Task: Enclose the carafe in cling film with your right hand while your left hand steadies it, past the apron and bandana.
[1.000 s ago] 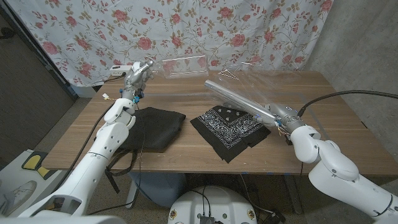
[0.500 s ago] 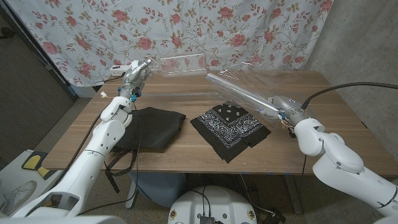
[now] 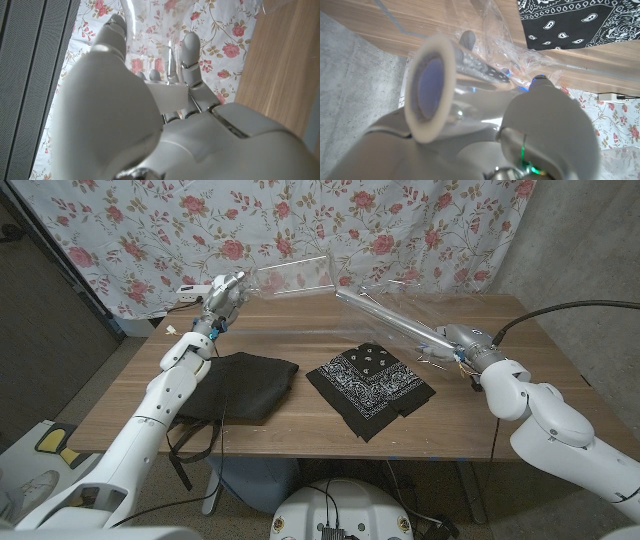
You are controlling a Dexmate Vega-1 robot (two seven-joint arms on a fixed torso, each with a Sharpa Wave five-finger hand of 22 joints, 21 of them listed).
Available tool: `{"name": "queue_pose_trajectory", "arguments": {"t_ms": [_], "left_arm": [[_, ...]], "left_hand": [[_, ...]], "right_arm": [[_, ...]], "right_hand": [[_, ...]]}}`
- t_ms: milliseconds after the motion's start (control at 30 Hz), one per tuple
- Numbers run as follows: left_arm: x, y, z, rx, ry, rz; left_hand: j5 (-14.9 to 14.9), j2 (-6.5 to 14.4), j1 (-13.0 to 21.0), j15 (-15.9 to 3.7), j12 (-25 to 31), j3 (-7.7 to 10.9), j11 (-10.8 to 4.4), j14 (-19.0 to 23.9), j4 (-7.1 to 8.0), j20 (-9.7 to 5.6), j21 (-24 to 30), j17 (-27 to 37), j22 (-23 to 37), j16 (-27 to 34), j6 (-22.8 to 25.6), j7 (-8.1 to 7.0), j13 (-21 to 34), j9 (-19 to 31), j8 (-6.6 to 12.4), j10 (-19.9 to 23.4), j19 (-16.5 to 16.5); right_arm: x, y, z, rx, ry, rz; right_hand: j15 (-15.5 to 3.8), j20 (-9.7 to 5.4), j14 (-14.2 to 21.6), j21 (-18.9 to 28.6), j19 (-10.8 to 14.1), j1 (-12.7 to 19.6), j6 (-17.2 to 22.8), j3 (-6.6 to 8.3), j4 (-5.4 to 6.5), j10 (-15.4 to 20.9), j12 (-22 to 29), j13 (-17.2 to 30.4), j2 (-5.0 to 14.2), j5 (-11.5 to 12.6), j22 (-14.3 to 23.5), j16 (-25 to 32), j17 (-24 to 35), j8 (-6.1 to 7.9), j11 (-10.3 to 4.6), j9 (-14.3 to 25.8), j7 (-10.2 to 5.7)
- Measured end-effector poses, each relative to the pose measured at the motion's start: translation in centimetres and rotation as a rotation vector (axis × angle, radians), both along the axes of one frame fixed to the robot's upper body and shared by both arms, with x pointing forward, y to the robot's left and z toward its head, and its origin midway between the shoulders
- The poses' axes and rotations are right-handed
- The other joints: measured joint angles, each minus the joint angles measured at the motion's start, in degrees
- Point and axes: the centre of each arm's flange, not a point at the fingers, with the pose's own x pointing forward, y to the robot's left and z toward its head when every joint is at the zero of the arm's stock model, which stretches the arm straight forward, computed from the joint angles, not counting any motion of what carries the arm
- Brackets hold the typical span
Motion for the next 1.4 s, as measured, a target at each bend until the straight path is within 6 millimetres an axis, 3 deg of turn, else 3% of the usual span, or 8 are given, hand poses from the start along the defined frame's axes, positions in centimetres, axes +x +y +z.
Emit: {"name": "queue_pose_trajectory", "arguments": {"t_ms": [867,1133,1400], "left_arm": [[0.5,-1.2,0.6,-0.003,0.009,-0.136],[0.7,-1.5,0.6,0.011,0.017,-0.155],[1.0,-2.1,0.7,0.036,0.030,-0.179]], "left_hand": [[0.0,0.0,0.0,0.00,0.4,-0.02,0.00,0.0,0.01,-0.03,0.2,0.0,-0.3,0.0,-0.2,-0.01,-0.1,-0.5,0.38,0.0,-0.4],[0.0,0.0,0.0,0.00,0.4,-0.03,-0.11,0.0,0.01,-0.03,0.2,0.0,-0.3,0.0,-0.3,-0.09,-0.1,-0.5,0.42,-0.1,-0.4],[0.0,0.0,0.0,0.00,0.4,-0.03,-0.11,0.0,0.02,-0.02,0.3,0.0,-0.3,0.0,-0.3,-0.09,-0.1,-0.6,0.44,-0.1,-0.4]], "right_arm": [[-1.2,-3.2,3.6,0.020,-0.072,-0.030],[-0.9,-3.7,3.5,0.038,-0.058,-0.019],[-1.0,-3.7,4.7,0.013,-0.069,-0.013]], "right_hand": [[0.11,0.00,-1.1,0.0,0.0,-3.2,0.2,0.39,-0.40,-0.3,2.3,-0.4,-0.11,0.4,-0.8,1.9,0.0,0.23,0.08,-0.5,-0.19],[0.33,0.00,-1.3,0.0,0.0,-3.8,0.2,0.39,-0.40,-0.1,2.3,-0.4,0.06,0.4,-1.1,2.3,0.0,0.64,-0.12,-0.5,-0.19],[0.23,-0.12,-1.5,-0.5,-0.1,-4.5,0.2,0.38,-0.39,-0.1,2.7,-0.4,0.01,0.7,-1.1,2.8,0.0,0.64,-0.11,-0.8,-0.20]]}}
